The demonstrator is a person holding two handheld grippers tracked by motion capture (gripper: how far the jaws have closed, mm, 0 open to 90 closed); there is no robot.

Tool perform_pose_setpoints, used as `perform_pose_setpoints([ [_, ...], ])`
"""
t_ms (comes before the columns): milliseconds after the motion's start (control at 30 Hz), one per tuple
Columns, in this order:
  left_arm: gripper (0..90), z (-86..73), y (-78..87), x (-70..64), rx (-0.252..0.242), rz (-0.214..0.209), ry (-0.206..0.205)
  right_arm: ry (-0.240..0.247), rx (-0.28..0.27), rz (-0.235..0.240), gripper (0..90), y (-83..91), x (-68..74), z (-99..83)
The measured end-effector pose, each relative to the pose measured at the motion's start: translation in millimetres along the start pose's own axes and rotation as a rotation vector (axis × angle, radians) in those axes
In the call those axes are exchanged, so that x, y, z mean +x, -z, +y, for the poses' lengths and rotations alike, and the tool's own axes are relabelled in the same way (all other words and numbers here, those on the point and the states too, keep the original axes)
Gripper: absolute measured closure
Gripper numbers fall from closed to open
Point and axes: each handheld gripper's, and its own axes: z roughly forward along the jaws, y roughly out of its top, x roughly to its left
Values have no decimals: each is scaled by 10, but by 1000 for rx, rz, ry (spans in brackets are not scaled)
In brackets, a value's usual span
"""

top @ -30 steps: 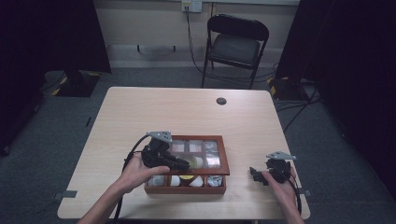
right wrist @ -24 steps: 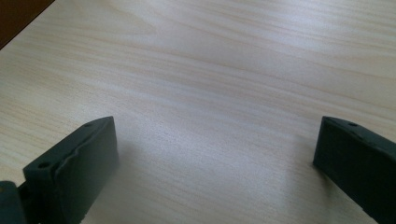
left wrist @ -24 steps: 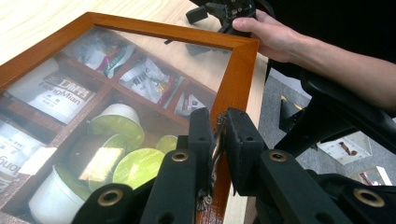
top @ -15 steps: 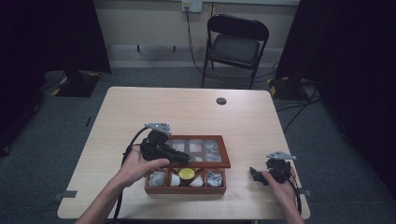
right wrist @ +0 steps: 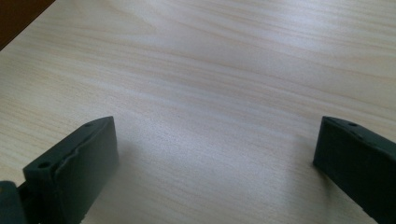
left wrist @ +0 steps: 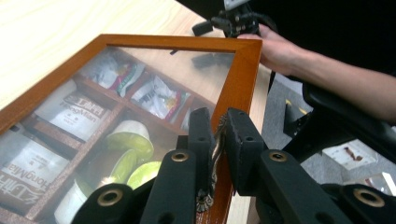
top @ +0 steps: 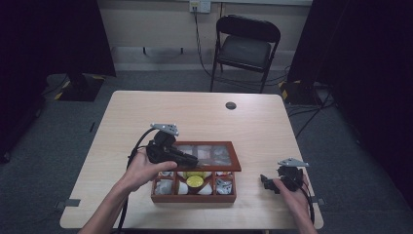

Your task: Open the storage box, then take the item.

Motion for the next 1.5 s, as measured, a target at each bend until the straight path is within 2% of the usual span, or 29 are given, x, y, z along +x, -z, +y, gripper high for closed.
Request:
perform_pose_setpoints([
  [333, 809, 112, 61, 27, -12, 8, 11, 0, 0, 0, 0, 0, 0, 0],
  [633, 809, 172, 100, 82, -34, -7, 55, -1, 0, 0, 0, 0, 0, 0],
  [700, 808, 187, 101, 71, -23, 2, 50, 1, 0, 0, 0, -1, -1, 1],
  [733, 809, 197, 95, 84, -21, -7, 56, 2, 0, 1, 0, -2, -1, 2],
  [1033, 809, 216, 106, 103, -24, -10, 64, 0, 1, -1, 0, 4, 10, -2],
  [1167, 809, 242, 114, 110, -23, -7, 71, 20, 13, 18, 1, 19, 31, 2],
  [1200, 809, 248, 117, 117, -26, -12, 76, 32, 11, 36, 58, 35, 41, 9],
  [1233, 809, 254, 119, 118, -27, -11, 79, 32, 11, 36, 58, 35, 41, 9],
  [1267, 809, 261, 124, 120, -30, -9, 74, 44, 1, 49, 170, 58, 50, 18],
  [1333, 809, 273, 132, 117, -44, -1, 69, 39, 2, 57, 177, 73, 60, 31],
  [1367, 809, 274, 130, 120, -39, -2, 68, 37, 0, 66, 137, 89, 70, 45],
  [1400, 810, 271, 127, 118, -36, -2, 69, 51, -27, 70, 159, 120, 98, 73],
  [1433, 810, 269, 127, 117, -38, -3, 73, 51, -27, 70, 159, 120, 98, 73],
  [1467, 809, 274, 131, 120, -36, -3, 71, 57, -58, 86, 142, 158, 134, 100],
  [1500, 810, 274, 131, 120, -36, -3, 71, 57, -58, 86, 142, 158, 134, 100],
])
